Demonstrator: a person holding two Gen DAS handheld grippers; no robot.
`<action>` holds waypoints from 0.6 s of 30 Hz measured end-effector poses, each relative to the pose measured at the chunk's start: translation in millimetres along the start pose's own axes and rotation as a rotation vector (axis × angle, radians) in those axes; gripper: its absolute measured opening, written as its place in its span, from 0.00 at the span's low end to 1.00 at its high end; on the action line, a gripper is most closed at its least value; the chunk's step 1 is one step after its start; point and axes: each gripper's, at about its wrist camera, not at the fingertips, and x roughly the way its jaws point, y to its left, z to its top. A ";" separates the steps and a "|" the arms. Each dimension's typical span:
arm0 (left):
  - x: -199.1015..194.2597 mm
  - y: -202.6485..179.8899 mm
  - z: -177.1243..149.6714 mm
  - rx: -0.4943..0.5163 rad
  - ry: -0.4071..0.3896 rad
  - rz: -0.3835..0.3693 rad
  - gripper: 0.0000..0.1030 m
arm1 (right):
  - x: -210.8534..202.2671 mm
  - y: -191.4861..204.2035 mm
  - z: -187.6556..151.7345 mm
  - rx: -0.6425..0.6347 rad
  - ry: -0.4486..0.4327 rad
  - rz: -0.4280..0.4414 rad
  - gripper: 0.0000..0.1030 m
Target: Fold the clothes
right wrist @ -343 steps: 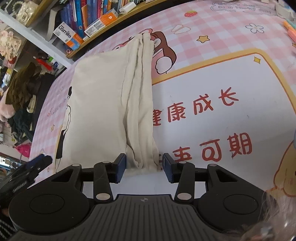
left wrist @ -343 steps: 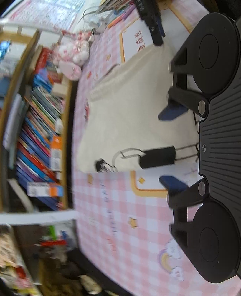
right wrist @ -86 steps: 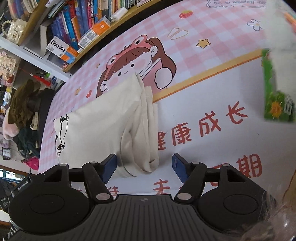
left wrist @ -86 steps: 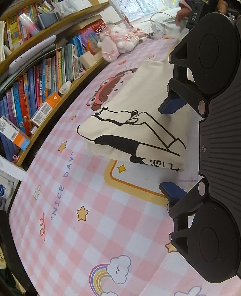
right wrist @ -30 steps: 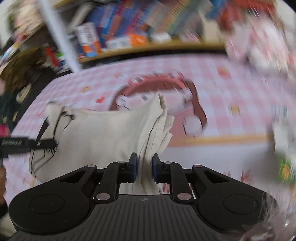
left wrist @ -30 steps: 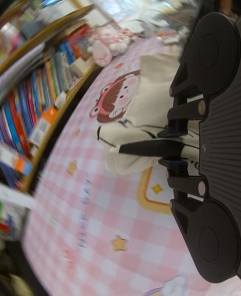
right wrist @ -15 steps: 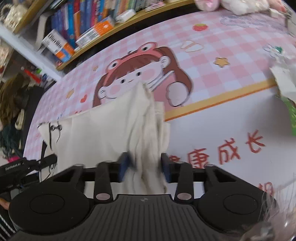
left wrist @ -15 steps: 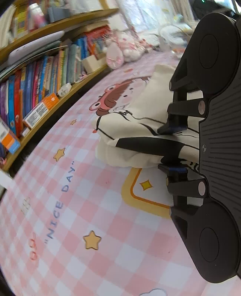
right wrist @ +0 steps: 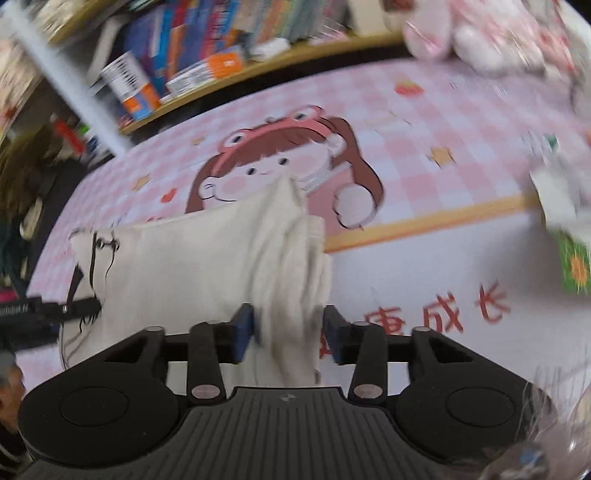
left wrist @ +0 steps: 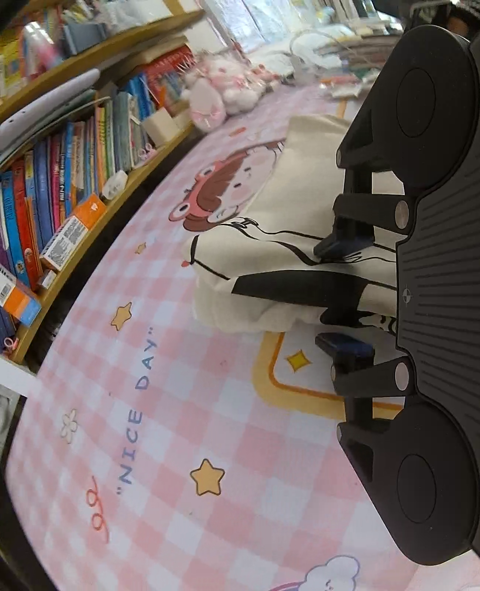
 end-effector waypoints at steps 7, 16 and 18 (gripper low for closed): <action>6.2 -7.1 -0.1 0.004 0.003 -0.028 0.40 | 3.8 2.6 1.1 0.018 0.010 0.028 0.36; -4.8 -14.4 -4.3 0.035 -0.026 -0.043 0.16 | -2.6 10.4 3.3 -0.004 -0.010 0.067 0.16; -11.6 -19.0 -3.7 0.039 -0.040 -0.063 0.15 | -9.1 15.6 3.5 -0.028 -0.031 0.068 0.16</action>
